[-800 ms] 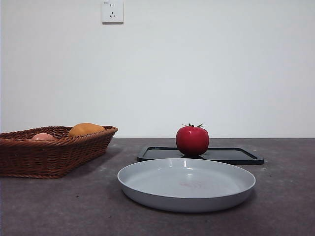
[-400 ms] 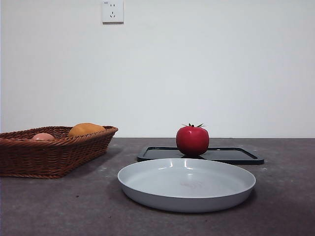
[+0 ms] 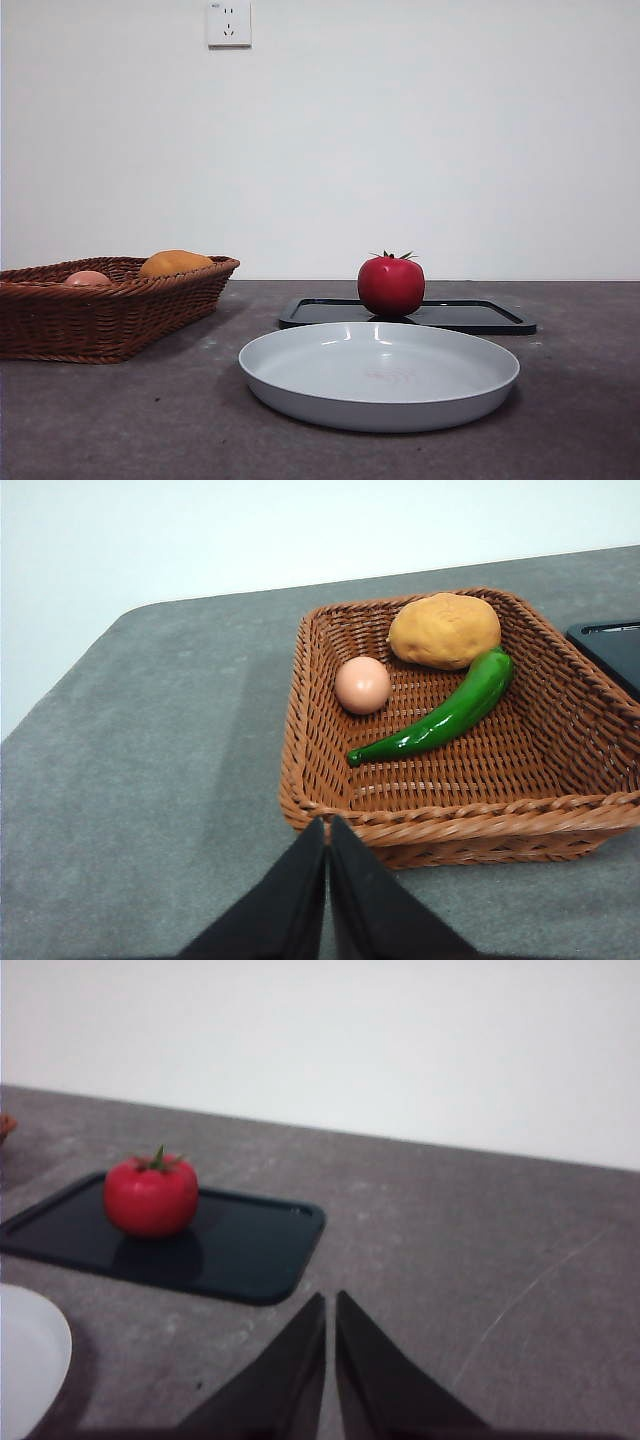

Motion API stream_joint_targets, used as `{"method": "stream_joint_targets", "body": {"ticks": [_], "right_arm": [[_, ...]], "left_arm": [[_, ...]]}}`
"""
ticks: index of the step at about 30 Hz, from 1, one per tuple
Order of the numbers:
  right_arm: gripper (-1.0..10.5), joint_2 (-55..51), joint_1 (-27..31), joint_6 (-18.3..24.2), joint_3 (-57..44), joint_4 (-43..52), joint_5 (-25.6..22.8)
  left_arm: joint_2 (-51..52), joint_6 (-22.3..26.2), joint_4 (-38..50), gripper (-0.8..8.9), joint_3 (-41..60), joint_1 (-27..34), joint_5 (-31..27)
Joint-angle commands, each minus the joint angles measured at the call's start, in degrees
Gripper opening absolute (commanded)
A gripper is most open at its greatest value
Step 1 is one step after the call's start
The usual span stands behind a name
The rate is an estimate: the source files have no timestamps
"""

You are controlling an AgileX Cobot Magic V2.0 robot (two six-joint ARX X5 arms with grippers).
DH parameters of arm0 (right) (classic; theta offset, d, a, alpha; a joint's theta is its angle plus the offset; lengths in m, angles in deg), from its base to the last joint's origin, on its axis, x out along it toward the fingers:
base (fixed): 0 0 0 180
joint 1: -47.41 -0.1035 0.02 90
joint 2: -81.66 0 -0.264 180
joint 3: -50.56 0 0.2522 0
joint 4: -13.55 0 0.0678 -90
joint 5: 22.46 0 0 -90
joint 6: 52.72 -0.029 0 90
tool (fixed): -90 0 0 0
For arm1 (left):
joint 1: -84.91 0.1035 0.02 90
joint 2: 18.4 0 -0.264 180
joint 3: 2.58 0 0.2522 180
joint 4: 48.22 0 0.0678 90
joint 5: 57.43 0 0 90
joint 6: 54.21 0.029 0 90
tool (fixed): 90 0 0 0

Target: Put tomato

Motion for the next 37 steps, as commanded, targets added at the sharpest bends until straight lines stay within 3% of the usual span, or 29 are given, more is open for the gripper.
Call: {"method": "stream_joint_targets", "body": {"ticks": [1,8,37], "right_arm": [[0.1,-0.1,0.1,-0.5,-1.2,0.0,-0.2],[0.1,-0.1,0.1,-0.4,-1.2,-6.0,-0.4],[0.1,-0.1,0.1,-1.3,-1.2,-5.4,-0.3]], "left_arm": [[0.1,-0.2,-0.5,0.07,1.2,0.1,-0.1],[0.1,-0.2,-0.5,0.07,1.2,0.1,-0.1],[0.1,-0.2,-0.5,0.07,1.2,0.1,-0.1]]}}
